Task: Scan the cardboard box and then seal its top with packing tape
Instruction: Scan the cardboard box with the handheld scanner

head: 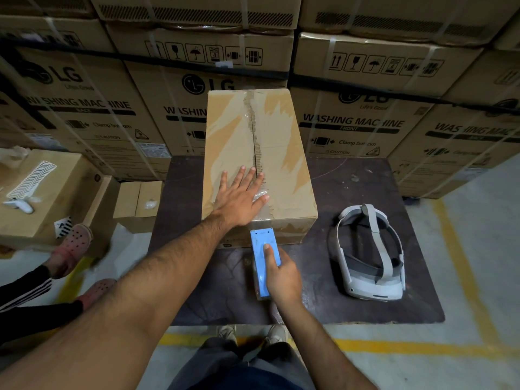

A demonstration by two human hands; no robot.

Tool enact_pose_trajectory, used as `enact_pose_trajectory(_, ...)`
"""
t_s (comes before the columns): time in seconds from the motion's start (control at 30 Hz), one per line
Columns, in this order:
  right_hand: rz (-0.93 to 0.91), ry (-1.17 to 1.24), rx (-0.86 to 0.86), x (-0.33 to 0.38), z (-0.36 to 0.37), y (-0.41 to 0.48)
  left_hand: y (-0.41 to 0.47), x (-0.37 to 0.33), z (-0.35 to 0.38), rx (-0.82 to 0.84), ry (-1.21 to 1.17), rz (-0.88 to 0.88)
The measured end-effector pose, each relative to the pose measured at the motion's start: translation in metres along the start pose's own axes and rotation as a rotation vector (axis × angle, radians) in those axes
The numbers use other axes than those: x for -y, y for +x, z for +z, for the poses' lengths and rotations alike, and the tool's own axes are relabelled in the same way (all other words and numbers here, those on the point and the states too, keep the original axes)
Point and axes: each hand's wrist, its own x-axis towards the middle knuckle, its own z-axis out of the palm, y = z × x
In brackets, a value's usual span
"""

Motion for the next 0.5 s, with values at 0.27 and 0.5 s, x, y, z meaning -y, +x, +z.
enact_pose_trajectory(0.27,-0.075,0.092,-0.068,-0.012,0.002,-0.028,-0.002,-0.002,0.001,-0.01,-0.006,0.003)
enact_pose_trajectory(0.5,-0.111,0.169,-0.048,-0.023,0.007,-0.032,-0.003,-0.002,0.001,-0.009,0.003,0.01)
